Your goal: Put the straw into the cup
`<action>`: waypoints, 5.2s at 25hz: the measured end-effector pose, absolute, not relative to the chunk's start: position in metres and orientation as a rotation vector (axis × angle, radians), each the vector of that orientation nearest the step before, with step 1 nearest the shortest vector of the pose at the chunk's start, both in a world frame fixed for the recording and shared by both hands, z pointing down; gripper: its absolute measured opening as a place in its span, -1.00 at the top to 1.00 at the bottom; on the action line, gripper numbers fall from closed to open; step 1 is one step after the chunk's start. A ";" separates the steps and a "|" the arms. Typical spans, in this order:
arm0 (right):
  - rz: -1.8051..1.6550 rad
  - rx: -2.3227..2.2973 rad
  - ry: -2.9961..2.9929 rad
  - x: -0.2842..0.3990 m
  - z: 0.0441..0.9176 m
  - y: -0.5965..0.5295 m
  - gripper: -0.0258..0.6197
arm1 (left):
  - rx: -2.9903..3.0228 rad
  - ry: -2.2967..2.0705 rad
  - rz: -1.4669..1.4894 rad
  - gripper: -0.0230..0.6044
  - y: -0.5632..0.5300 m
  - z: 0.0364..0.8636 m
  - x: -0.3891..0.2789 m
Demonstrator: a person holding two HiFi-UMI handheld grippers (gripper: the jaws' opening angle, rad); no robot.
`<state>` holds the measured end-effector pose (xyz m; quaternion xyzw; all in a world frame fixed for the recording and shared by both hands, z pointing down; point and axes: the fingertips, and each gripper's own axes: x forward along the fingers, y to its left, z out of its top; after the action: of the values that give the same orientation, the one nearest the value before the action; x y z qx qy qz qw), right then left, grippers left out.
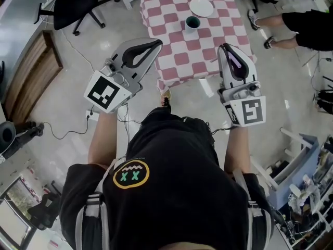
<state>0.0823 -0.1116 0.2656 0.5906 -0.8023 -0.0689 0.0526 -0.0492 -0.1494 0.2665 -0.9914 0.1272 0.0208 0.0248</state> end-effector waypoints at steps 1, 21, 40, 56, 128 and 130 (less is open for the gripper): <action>-0.211 1.796 -2.439 0.082 0.265 -0.114 0.76 | -3.065 0.392 0.067 0.87 -0.152 0.266 -0.049; -0.276 1.730 -2.515 0.117 0.261 -0.172 0.76 | -3.049 0.506 0.028 0.87 -0.179 0.266 -0.022; -0.326 1.750 -2.565 0.157 0.307 -0.270 0.76 | -3.068 0.568 -0.036 0.87 -0.205 0.288 0.011; -0.036 1.828 -2.530 0.181 0.440 -0.335 0.76 | -3.085 0.574 -0.063 0.87 -0.208 0.304 0.028; -0.055 1.747 -2.381 0.187 0.517 -0.319 0.26 | -3.116 0.524 -0.085 0.87 -0.206 0.332 0.056; -0.092 1.751 -2.389 0.187 0.502 -0.313 0.25 | -3.112 0.517 -0.079 0.87 -0.204 0.330 0.055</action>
<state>0.1867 -0.3126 0.5025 0.5885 -0.8030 -0.0310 0.0890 0.0553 -0.2044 0.3298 -0.9861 0.1639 -0.0249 -0.0073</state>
